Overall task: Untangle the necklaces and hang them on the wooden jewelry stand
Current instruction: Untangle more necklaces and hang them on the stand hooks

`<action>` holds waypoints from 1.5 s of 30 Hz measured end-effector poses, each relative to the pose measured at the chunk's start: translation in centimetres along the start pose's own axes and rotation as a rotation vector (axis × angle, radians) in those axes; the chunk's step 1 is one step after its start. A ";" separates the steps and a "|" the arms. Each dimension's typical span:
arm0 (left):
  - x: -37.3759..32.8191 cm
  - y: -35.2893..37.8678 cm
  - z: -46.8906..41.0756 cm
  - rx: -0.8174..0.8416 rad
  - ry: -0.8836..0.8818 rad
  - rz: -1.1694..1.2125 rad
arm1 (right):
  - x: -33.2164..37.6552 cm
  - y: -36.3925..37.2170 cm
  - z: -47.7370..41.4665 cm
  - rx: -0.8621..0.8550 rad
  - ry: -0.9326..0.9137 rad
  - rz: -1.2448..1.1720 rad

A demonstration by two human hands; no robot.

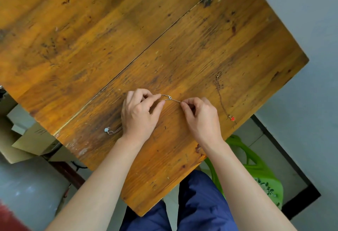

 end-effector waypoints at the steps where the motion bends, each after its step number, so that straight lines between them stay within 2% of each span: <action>1: -0.2 0.1 -0.1 -0.009 0.019 -0.021 | -0.1 0.0 0.1 -0.009 -0.011 0.005; 7: -0.7 0.2 -1.0 -0.025 0.176 -0.132 | -0.2 0.2 0.7 -0.079 -0.097 0.051; 12: -0.8 0.3 -2.4 0.084 0.406 -0.120 | -0.2 0.3 1.1 -0.103 -0.154 0.094; 18: -1.4 0.5 -3.5 0.160 0.677 -0.132 | -0.6 0.0 1.1 -0.105 -0.157 0.060; 21: -1.6 1.1 -3.3 0.176 0.744 -0.155 | -0.9 -1.1 0.7 -0.119 -0.116 -0.026; 25: -1.8 1.7 -3.3 0.215 0.651 -0.103 | -2.2 -3.6 -1.0 -0.247 0.027 -0.105; 29: -1.4 2.3 -3.7 0.288 0.367 0.000 | -3.5 -5.1 -3.1 -0.323 0.153 -0.152; 34: -1.5 2.7 -4.2 0.300 0.110 0.116 | -4.2 -5.9 -4.6 -0.370 0.223 -0.135; 39: -1.6 2.5 -4.6 0.350 -0.003 0.172 | -4.1 -6.0 -5.1 -0.408 0.262 -0.136; 41: -1.6 2.4 -4.9 0.371 -0.036 0.195 | -4.0 -6.5 -5.6 -0.393 0.336 -0.184; 45: -1.6 2.5 -5.0 0.409 -0.087 0.213 | -3.8 -7.1 -6.9 -0.203 0.420 -0.143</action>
Point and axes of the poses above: each hand's wrist, its own z-axis away from the middle knuckle, its own y-axis out of the palm, x = y × z, the point moved 5 cm from there along -z, towards the middle knuckle, and after that the axes turned 2 degrees about -y, right-handed, at the moved point
